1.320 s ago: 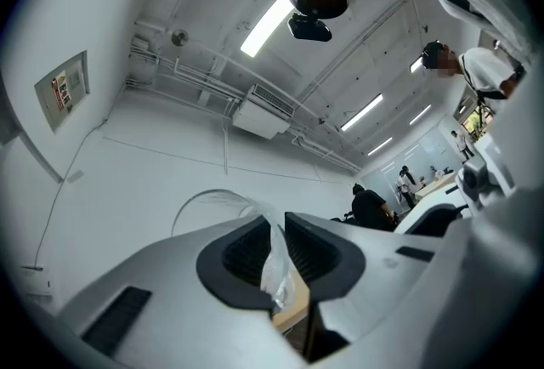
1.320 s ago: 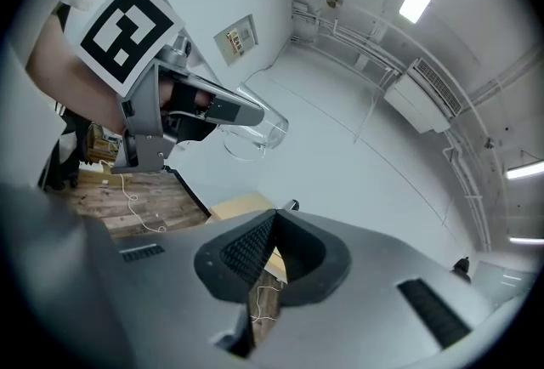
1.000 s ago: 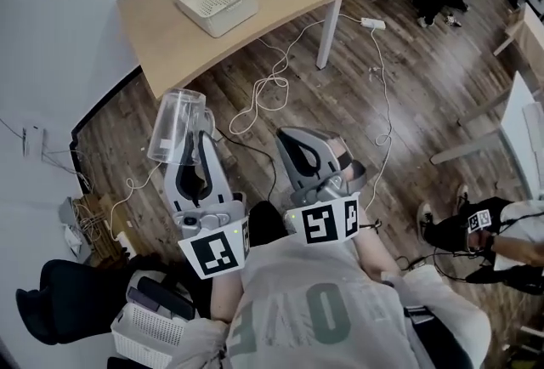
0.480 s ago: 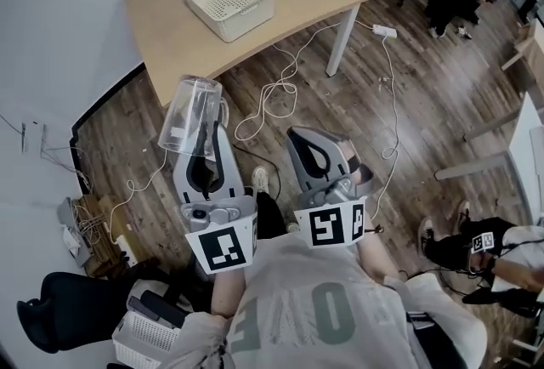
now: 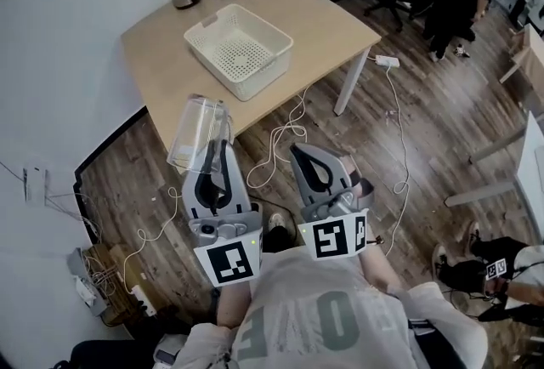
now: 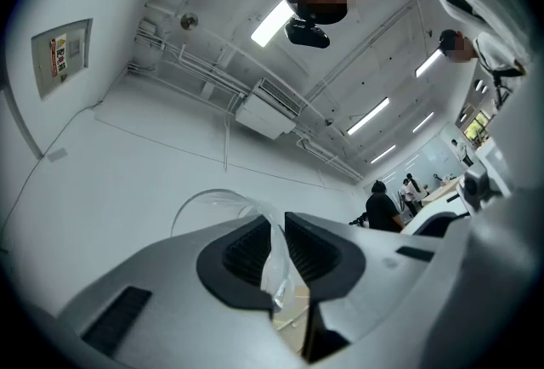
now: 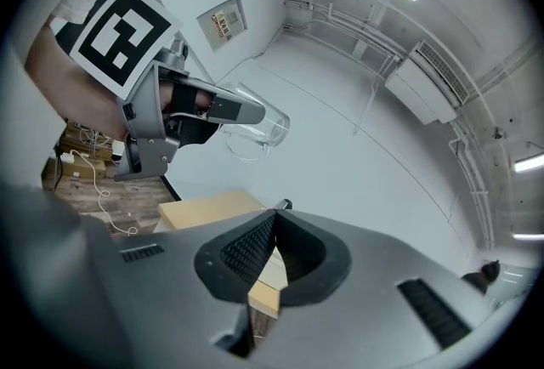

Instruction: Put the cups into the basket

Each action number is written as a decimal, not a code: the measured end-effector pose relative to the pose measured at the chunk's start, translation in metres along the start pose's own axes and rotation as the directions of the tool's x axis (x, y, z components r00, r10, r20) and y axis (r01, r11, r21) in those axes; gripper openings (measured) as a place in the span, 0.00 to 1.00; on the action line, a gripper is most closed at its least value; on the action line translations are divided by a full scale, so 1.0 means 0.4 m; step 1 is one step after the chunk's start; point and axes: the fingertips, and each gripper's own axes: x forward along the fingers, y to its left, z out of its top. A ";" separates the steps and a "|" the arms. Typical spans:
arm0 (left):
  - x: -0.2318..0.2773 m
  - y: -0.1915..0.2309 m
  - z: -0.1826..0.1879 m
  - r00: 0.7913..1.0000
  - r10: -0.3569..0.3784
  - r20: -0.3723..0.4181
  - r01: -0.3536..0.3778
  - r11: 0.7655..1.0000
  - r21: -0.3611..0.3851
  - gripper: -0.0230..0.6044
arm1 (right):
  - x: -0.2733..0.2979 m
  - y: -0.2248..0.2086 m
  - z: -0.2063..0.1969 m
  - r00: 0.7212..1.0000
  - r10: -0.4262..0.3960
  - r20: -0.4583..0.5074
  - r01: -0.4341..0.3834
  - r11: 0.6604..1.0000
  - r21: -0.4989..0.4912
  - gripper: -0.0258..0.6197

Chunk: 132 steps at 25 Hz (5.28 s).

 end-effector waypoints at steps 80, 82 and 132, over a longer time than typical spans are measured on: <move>0.917 0.192 -0.835 0.719 -0.177 -0.672 0.447 0.859 0.251 0.13 | 0.976 -0.406 -0.274 0.994 0.102 0.026 -0.105 0.981 0.163 0.04; 0.914 0.188 -0.875 0.676 -0.191 -0.712 0.500 0.828 0.253 0.13 | 0.972 -0.406 -0.281 0.995 0.100 0.014 -0.101 0.982 0.161 0.04; 0.735 0.084 -1.186 0.003 -0.257 -0.966 0.812 0.565 -0.148 0.22 | 0.955 -0.427 -0.330 0.997 0.060 -0.044 -0.050 0.981 0.186 0.04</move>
